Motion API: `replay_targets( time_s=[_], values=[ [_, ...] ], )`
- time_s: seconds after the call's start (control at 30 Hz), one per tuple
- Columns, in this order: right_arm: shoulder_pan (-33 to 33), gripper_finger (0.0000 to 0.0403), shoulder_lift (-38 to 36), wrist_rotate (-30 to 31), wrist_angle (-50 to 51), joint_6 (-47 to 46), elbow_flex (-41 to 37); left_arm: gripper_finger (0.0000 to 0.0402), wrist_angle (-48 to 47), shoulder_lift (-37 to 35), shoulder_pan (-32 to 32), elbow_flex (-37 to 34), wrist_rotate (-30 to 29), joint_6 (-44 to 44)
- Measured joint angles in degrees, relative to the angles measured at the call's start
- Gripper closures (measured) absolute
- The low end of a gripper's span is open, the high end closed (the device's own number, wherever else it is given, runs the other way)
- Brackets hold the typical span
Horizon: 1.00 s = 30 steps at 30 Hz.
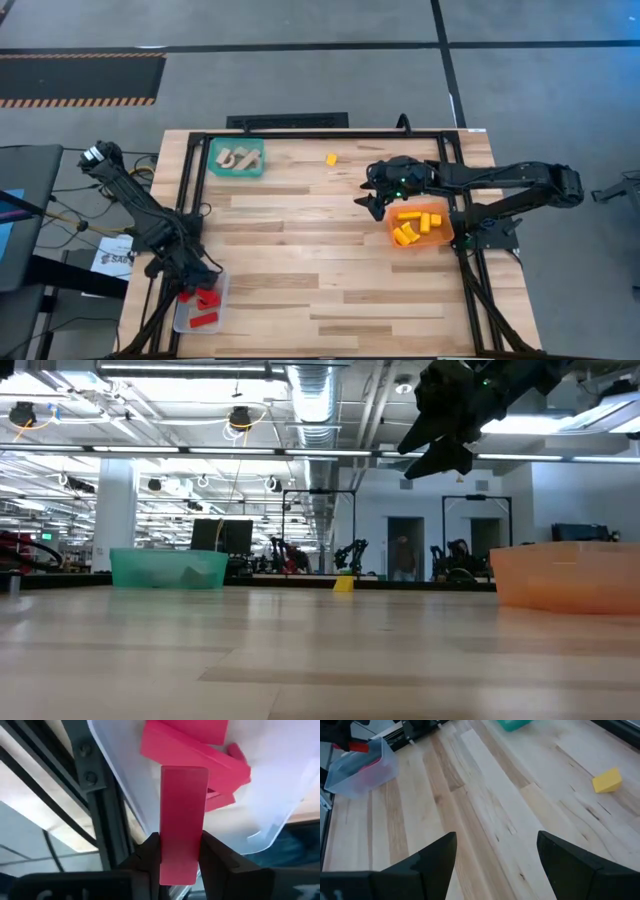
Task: Sort & place blocks by color
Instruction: Put the red block into the transparent bin, then put the yellow block into the orange bin
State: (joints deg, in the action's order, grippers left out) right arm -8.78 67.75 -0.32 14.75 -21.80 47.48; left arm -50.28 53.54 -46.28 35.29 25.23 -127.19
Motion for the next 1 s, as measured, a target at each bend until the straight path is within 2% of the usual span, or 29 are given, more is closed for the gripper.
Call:
replay_targets(
  time_s=[0.1,0.2,0.4,0.5,0.63,0.77,0.87,1.0],
  values=[
    [0.0,0.0109,0.0,0.02,0.01,0.42,0.0,0.0305,0.22,0.0,0.0,0.0,-2.37,-0.67],
    [0.0,0.0109,0.01,0.02,-0.01,1.04,0.0,0.0259,0.71,0.0,0.18,0.0,-3.95,-0.39],
    [0.0,0.0109,0.01,0.02,-0.01,1.33,0.0,0.0157,-1.78,0.02,0.33,0.19,-0.61,1.43],
    [0.0,0.0109,0.0,-0.03,-0.01,1.31,0.0,0.0121,-2.59,-0.72,1.23,2.19,-6.03,8.05],
    [0.0,0.0109,0.02,-1.27,-0.03,1.29,0.0,0.0101,-2.45,-3.18,6.81,6.0,-19.77,19.04],
    [-0.2,0.0109,0.01,-1.36,-0.02,-0.16,0.0,0.0098,0.61,-4.88,17.72,8.26,-31.39,36.47],
    [-0.44,0.0109,0.0,-1.38,0.07,-1.56,0.0,0.0098,6.1,-3.49,28.12,8.31,-32.08,53.23],
    [-0.42,0.0109,0.0,-1.38,0.32,-3.44,0.0,0.0098,13.97,2.38,41.96,8.31,-27.65,74.05]
  ],
)
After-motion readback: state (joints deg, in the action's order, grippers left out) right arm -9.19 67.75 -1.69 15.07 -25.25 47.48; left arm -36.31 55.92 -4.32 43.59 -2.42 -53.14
